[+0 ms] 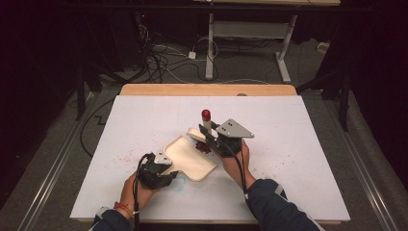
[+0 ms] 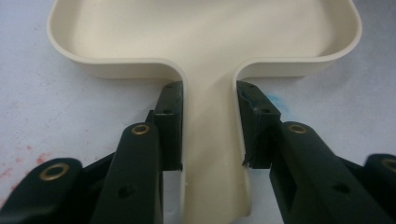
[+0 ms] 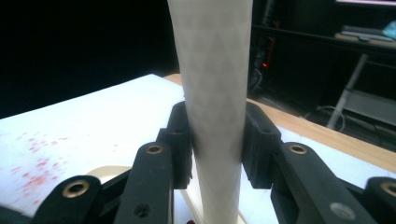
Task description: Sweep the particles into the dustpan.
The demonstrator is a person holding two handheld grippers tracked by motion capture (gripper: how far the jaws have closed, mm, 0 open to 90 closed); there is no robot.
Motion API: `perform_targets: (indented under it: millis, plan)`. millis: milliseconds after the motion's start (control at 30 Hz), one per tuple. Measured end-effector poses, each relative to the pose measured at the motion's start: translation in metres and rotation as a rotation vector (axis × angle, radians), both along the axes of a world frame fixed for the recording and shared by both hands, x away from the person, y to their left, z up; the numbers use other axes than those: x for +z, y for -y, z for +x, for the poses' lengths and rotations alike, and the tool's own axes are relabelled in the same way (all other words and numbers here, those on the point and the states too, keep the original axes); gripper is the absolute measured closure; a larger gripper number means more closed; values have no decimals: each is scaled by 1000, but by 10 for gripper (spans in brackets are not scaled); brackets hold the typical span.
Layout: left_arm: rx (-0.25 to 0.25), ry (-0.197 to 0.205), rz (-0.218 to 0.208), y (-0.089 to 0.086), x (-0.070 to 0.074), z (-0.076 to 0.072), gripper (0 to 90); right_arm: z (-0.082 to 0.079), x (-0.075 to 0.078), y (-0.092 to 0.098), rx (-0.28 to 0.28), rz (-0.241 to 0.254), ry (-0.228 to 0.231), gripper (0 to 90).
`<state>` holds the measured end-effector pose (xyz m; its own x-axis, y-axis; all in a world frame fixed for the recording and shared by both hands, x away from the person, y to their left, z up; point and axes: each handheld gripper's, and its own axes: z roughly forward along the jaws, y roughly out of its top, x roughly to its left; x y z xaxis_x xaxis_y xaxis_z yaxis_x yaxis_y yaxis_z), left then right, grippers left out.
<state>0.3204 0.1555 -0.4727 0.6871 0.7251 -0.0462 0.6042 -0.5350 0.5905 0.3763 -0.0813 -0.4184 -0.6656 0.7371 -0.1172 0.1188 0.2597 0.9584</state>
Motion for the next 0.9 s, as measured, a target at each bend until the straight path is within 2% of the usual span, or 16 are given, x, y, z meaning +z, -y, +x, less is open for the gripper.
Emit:
perform_targets:
  millis: [267,400,500,900]
  plan:
    - [8,8,9,13,0,4,635,-13,1,-5,9,0,-1,684]
    - [9,-8,19,15,0,7,635,-22,1,-9,19,1,-3,684]
    - [29,-4,13,19,1,7,635,-27,2,-9,30,7,-6,685]
    - [21,6,7,18,-1,8,635,-39,7,-8,70,20,-33,688]
